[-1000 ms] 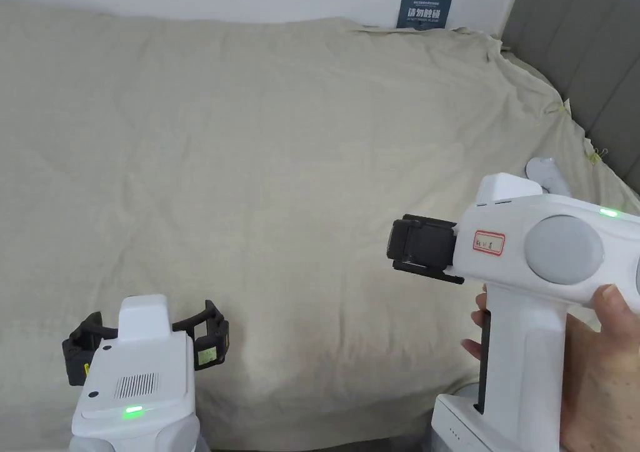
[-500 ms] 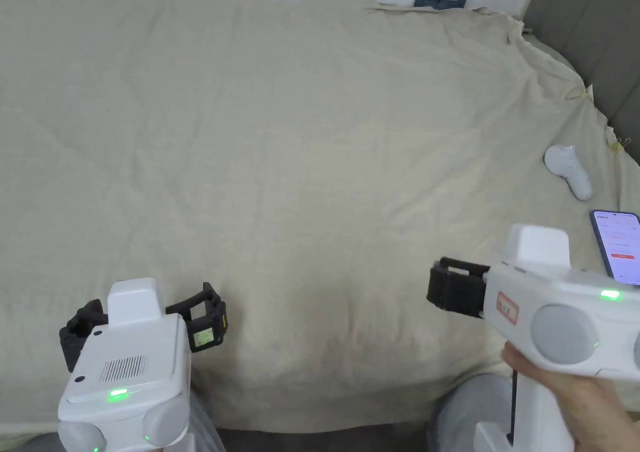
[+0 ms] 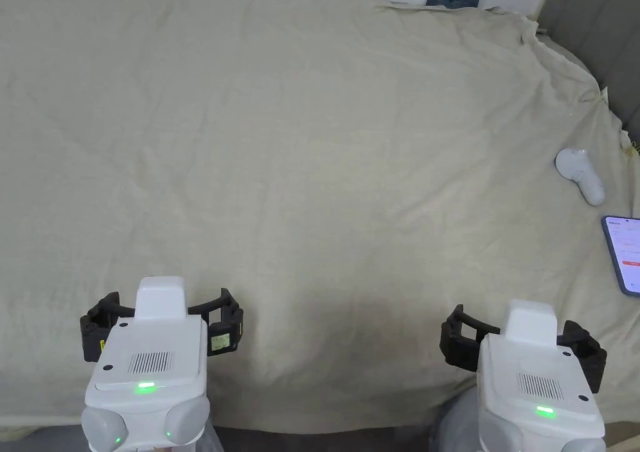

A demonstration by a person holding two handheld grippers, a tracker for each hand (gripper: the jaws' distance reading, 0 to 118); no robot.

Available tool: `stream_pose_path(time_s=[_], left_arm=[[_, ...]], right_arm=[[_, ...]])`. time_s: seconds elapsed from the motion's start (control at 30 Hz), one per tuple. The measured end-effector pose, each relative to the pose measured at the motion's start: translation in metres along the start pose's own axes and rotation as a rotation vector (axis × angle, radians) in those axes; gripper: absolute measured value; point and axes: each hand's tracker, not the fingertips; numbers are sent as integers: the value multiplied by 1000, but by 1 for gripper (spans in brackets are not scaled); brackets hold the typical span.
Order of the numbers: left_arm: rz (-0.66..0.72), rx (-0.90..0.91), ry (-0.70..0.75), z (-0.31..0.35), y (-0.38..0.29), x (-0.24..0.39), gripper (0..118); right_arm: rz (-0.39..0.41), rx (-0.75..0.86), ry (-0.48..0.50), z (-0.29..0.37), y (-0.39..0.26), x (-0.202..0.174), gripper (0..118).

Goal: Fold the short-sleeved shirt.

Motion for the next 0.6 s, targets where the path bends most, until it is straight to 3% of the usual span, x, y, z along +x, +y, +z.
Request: stream_pose_path(time_s=[0.1,0.4,0.6], left_arm=[[-8,3,-7,2,0,0,118],[11,27,7,6,-1,-3,118],[-3,14,4,5,-1,0,118]], right_arm=[[-24,20,40,7,1,1,118],[-143,19,15,10,3,21,118],[-131,25,19,3,1,22,118]])
